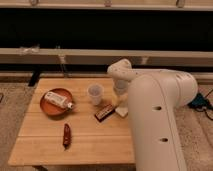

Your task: Push the eraser across the table

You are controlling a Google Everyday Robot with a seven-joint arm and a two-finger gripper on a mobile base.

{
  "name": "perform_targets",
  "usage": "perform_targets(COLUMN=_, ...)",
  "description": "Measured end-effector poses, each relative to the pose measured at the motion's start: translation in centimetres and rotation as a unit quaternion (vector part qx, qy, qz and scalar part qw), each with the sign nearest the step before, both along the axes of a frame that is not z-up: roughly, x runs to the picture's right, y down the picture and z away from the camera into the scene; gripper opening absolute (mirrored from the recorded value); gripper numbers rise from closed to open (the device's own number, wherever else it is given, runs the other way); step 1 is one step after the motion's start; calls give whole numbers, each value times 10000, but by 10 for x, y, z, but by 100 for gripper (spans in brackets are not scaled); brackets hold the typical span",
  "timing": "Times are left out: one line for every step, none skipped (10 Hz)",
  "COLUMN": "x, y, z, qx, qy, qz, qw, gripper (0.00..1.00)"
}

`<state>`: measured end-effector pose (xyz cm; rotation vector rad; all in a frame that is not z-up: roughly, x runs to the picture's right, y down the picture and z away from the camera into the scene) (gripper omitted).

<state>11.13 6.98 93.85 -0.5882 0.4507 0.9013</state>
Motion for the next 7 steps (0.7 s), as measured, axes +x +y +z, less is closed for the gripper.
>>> perform_targets(x=0, y=0, z=3, qx=2, qy=-3, qz=-50, qw=10000, gripper=80)
perform_targets(x=-1, y=2, z=4, qx=-2, qy=-4, qz=-126, qw=9999, gripper=80)
perform_targets(x=-2, y=5, z=4, qx=-23, qy=-13, qz=-190, qw=9998, gripper=80)
perform_targets(x=-5, y=5, z=4, qx=-3, qy=-46, qz=-259, qw=9997, gripper=80)
perform_targets(x=-8, y=8, z=1, qx=-7, qy=-86, qz=-325, qw=9994, gripper=80)
perform_targets(x=-11, y=9, z=-2, qx=-10, qy=-126, qz=-372, qw=9992, gripper=80)
perform_targets(x=-18, y=9, z=-7, qx=15, qy=-218, qz=-436, qw=9988, gripper=80)
